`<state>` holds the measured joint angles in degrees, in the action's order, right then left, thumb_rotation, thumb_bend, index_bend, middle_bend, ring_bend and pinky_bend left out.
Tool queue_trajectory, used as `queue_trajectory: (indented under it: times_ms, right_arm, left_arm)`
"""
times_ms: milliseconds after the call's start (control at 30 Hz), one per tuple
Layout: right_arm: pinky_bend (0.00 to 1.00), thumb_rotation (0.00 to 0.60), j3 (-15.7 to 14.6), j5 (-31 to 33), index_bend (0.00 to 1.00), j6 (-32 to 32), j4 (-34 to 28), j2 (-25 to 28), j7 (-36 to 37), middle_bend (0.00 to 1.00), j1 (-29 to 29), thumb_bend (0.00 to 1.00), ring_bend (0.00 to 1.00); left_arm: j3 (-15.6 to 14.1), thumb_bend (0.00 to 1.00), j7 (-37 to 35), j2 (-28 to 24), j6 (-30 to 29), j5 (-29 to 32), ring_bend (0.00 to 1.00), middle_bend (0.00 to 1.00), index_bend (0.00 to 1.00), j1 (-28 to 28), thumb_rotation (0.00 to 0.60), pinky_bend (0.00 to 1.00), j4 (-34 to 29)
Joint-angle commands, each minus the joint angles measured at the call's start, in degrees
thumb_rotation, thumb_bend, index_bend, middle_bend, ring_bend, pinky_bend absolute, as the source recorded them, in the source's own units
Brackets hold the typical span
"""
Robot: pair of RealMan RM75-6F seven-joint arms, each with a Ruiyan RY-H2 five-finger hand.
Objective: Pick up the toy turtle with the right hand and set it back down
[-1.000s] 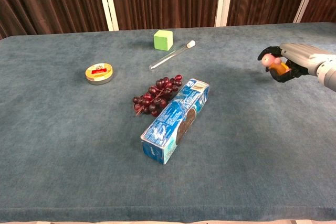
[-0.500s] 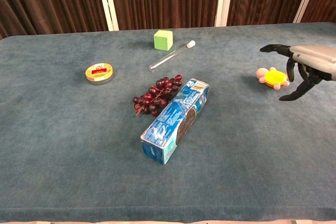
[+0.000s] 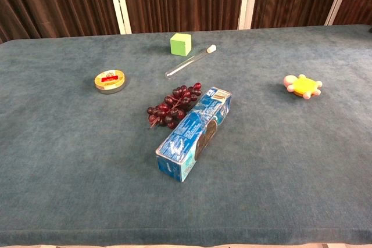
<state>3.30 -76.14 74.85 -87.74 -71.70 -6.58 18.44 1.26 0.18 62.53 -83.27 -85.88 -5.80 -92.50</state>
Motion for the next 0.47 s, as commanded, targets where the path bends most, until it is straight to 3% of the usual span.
queue_trajectory:
  times_ms: [33, 467]
  right_arm:
    - [0.00, 0.600, -1.2, 0.2, 0.00, 4.7, -1.0, 1.5, -2.8, 0.00, -4.2, 0.07, 0.00]
    - [0.00, 0.600, -0.6, -2.4, 0.00, 7.1, 1.8, -0.9, -0.7, 0.00, -6.7, 0.07, 0.00]
  left_arm:
    - [0.0, 0.41, 0.1, 0.1, 0.0, 0.1, 0.16, 0.10, 0.17, 0.0, 0.600, 0.40, 0.0]
    - [0.2, 0.41, 0.1, 0.4, 0.1, 0.1, 0.16, 0.10, 0.17, -0.2, 0.600, 0.40, 0.4]
